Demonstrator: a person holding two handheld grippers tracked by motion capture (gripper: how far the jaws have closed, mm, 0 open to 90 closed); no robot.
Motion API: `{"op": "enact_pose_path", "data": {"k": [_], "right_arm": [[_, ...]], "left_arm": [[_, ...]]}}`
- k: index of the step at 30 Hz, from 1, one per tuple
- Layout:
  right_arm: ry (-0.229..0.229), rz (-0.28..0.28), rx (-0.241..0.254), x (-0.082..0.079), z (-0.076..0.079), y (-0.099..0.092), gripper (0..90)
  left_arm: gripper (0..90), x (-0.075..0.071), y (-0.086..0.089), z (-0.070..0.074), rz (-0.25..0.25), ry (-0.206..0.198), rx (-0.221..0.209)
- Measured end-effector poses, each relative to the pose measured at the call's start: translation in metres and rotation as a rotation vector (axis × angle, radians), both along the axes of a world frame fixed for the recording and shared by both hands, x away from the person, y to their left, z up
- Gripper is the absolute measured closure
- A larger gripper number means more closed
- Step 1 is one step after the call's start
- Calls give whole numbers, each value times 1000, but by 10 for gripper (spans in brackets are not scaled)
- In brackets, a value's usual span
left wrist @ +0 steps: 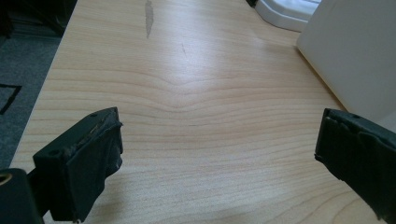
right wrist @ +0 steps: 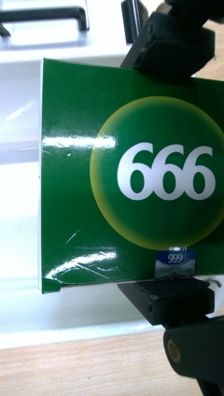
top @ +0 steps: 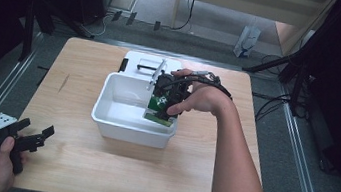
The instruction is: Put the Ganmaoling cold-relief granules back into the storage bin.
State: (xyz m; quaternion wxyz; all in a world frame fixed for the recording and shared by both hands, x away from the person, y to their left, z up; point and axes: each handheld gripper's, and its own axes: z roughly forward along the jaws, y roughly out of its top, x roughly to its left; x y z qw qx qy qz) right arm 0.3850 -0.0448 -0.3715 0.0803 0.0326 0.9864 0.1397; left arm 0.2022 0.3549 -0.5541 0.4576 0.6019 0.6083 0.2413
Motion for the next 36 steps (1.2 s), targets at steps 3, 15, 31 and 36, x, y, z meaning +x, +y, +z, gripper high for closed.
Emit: {"op": "enact_pose_path", "data": {"k": [3, 15, 31, 36], "right_arm": [[11, -9, 4, 1, -7, 0, 155], [40, 3, -20, 5, -44, 6, 152], [78, -14, -65, 6, -72, 10, 154], [97, -61, -90, 6, -72, 10, 132]], "left_arm": [[13, 0, 0, 0, 0, 1, 0], [13, 0, 0, 0, -2, -1, 1], [13, -1, 1, 0, -1, 2, -7], [13, -1, 1, 0, 1, 0, -7]]}}
